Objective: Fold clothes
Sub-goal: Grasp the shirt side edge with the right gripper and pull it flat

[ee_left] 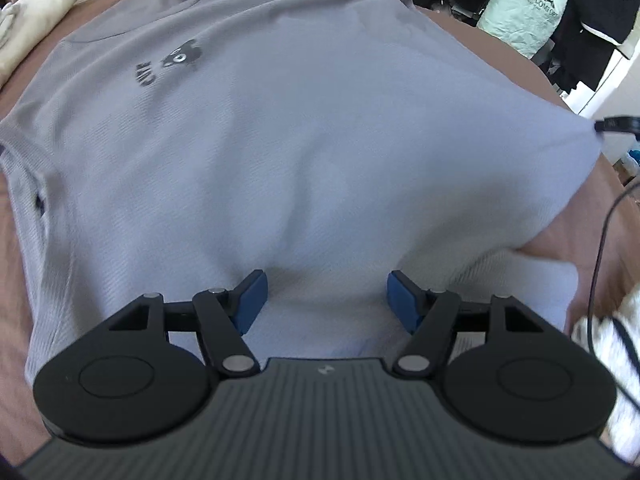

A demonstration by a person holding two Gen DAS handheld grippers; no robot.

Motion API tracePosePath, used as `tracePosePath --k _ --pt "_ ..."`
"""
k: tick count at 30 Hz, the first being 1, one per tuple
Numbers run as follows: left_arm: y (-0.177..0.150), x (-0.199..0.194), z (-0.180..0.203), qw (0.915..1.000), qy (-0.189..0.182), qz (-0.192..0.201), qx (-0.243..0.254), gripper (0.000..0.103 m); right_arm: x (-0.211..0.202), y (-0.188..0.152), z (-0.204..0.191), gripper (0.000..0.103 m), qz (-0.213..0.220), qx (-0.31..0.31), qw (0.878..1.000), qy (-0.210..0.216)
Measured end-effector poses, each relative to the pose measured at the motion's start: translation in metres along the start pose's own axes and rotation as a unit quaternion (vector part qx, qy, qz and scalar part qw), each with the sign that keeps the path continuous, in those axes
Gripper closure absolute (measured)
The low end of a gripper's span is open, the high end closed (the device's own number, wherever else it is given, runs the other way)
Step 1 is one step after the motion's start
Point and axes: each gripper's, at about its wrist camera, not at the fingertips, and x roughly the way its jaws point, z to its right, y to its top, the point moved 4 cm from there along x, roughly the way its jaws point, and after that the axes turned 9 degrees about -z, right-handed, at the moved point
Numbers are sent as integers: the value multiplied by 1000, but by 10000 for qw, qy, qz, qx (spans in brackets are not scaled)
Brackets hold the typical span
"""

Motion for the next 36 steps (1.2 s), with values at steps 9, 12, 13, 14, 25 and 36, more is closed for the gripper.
tracePosePath --k 9,12,13,14,25,36 --pt "-9 -18 -32 9982 -91 -8 -590 37 26 -5 21 102 -674 658 9955 91" --pt "-6 -19 -36 9966 -265 -13 -782 37 48 -16 23 102 -1245 790 9890 122" --pt "-6 -19 -36 9968 -245 -9 -763 37 49 -16 24 102 -1290 781 9885 89" --pt "-7 -19 -35 9973 -203 -11 -709 37 44 -14 24 102 -1190 767 9899 52" --pt "2 -31 -44 9968 -409 -74 -681 37 55 -22 17 102 -1530 503 9869 -82" --pt "13 -85 -127 9952 283 186 -922 22 44 -20 32 102 -1260 919 9874 251"
